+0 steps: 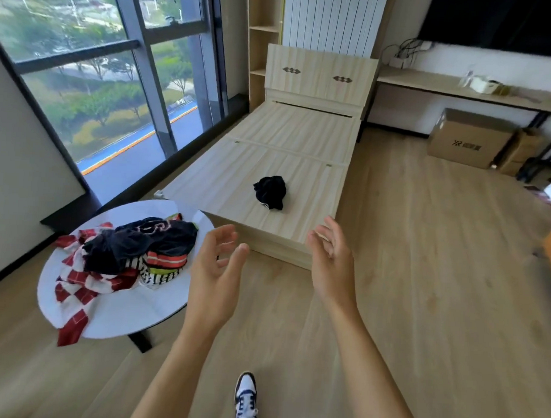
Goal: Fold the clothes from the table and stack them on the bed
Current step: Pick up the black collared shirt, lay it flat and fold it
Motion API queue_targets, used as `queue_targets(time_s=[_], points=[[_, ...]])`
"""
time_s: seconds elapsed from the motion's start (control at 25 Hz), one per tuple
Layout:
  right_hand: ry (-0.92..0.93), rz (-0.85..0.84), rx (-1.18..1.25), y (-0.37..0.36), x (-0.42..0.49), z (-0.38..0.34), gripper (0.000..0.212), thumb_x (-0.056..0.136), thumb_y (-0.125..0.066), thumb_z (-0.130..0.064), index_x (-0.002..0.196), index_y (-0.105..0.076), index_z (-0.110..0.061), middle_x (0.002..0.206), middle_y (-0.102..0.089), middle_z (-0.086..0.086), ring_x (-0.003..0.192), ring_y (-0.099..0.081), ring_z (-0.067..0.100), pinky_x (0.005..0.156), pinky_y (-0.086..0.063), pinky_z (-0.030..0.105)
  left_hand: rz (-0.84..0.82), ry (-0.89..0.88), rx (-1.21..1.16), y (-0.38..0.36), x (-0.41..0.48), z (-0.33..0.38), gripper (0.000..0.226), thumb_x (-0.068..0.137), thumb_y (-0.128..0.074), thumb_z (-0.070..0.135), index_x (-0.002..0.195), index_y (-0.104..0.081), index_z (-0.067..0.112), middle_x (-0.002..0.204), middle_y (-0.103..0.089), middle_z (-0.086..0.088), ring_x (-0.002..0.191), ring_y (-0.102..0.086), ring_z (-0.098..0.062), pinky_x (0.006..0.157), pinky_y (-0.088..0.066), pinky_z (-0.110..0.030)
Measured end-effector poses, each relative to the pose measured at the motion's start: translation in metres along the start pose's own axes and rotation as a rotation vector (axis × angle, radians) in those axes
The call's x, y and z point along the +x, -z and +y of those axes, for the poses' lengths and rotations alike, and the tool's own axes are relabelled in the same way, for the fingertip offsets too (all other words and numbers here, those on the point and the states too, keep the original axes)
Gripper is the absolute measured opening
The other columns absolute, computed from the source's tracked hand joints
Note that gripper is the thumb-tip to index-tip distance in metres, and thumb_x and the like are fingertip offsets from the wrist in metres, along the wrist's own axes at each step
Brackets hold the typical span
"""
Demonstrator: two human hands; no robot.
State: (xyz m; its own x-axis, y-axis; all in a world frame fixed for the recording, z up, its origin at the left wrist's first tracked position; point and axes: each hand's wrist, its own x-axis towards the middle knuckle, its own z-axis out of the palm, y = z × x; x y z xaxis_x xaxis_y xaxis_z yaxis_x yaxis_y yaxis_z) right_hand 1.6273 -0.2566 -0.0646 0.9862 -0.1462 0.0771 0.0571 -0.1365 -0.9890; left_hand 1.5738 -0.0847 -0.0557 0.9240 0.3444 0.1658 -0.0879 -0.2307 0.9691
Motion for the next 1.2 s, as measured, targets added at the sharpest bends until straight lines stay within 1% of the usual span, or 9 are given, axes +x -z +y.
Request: queue_targets(time_s=[0.12,0.24,0.48,0.6,0.76,0.84,1.0,1.08,1.2], points=[[-0.005,0.004,-0.044,-0.026,0.082,0.005,0.053,0.099,-0.059,-0.032,0.149,-0.043,-0.023,0.133,-0.057,-0.009,0.124,-0.056,0.004,0.108,-0.043,0.027,-0.027,0.008,-0.026,-0.024,0.090,-0.012,0.029,0.101,-0.058,0.023,0.130,-0.058,0.023,0.120,-0.065,0.010,0.105,-0.058,0.011,0.083,-0.045,-0.015],[-0.039,0.018,-0.070,-0.047,0.156,0.006,0.055,0.099,-0.060,-0.033,0.150,-0.042,-0.023,0.137,-0.056,-0.007,0.125,-0.055,0.005,0.108,-0.044,0.029,-0.095,0.017,-0.018,-0.043,0.174,-0.014,0.028,0.101,-0.059,0.024,0.129,-0.058,0.025,0.118,-0.065,0.010,0.105,-0.059,0.008,0.079,-0.045,-0.007],[-0.097,0.013,-0.110,-0.092,0.294,0.029,0.052,0.099,-0.059,-0.034,0.147,-0.045,-0.021,0.138,-0.058,-0.005,0.124,-0.056,0.007,0.108,-0.045,0.030,-0.182,0.079,-0.001,-0.084,0.310,-0.042,0.030,0.098,-0.059,0.034,0.128,-0.058,0.029,0.119,-0.066,0.012,0.109,-0.059,0.008,0.085,-0.045,-0.019],[-0.125,-0.038,-0.115,-0.120,0.369,0.051,0.051,0.099,-0.060,-0.034,0.146,-0.047,-0.021,0.138,-0.059,-0.005,0.124,-0.057,0.006,0.106,-0.046,0.029,-0.167,0.120,0.033,-0.104,0.374,-0.069,0.040,0.089,-0.055,0.044,0.127,-0.058,0.031,0.117,-0.067,0.012,0.108,-0.060,0.009,0.085,-0.046,-0.020],[-0.175,-0.169,-0.121,-0.160,0.481,0.086,0.048,0.099,-0.059,-0.034,0.144,-0.048,-0.021,0.136,-0.058,-0.005,0.119,-0.057,0.003,0.089,-0.041,0.010,-0.102,0.194,0.071,-0.132,0.470,-0.104,0.040,0.089,-0.054,0.046,0.125,-0.060,0.031,0.116,-0.068,0.012,0.106,-0.061,0.008,0.084,-0.045,-0.020],[-0.211,-0.247,-0.144,-0.179,0.533,0.100,0.048,0.099,-0.060,-0.034,0.144,-0.049,-0.023,0.136,-0.059,-0.003,0.118,-0.057,0.005,0.084,-0.039,0.008,-0.058,0.224,0.091,-0.141,0.514,-0.114,0.036,0.092,-0.055,0.045,0.124,-0.060,0.030,0.116,-0.068,0.013,0.105,-0.061,0.008,0.082,-0.045,-0.019],[-0.288,-0.363,-0.201,-0.225,0.621,0.122,0.047,0.098,-0.060,-0.033,0.143,-0.049,-0.022,0.138,-0.058,0.001,0.113,-0.056,0.009,0.081,-0.040,0.013,0.022,0.287,0.141,-0.149,0.586,-0.134,0.022,0.101,-0.057,0.029,0.123,-0.061,0.027,0.113,-0.067,0.015,0.101,-0.059,0.013,0.074,-0.041,-0.005],[-0.326,-0.411,-0.222,-0.247,0.650,0.134,0.048,0.098,-0.060,-0.033,0.143,-0.049,-0.020,0.139,-0.057,0.003,0.113,-0.056,0.011,0.086,-0.041,0.021,0.053,0.312,0.156,-0.152,0.613,-0.147,0.021,0.101,-0.057,0.028,0.122,-0.062,0.026,0.111,-0.066,0.016,0.098,-0.059,0.015,0.071,-0.041,0.000],[-0.407,-0.424,-0.255,-0.273,0.686,0.166,0.049,0.098,-0.061,-0.033,0.144,-0.049,-0.019,0.139,-0.057,0.002,0.117,-0.057,0.013,0.090,-0.040,0.024,0.036,0.375,0.160,-0.166,0.656,-0.178,0.020,0.101,-0.058,0.027,0.120,-0.062,0.026,0.109,-0.066,0.017,0.096,-0.059,0.017,0.071,-0.041,0.002]])
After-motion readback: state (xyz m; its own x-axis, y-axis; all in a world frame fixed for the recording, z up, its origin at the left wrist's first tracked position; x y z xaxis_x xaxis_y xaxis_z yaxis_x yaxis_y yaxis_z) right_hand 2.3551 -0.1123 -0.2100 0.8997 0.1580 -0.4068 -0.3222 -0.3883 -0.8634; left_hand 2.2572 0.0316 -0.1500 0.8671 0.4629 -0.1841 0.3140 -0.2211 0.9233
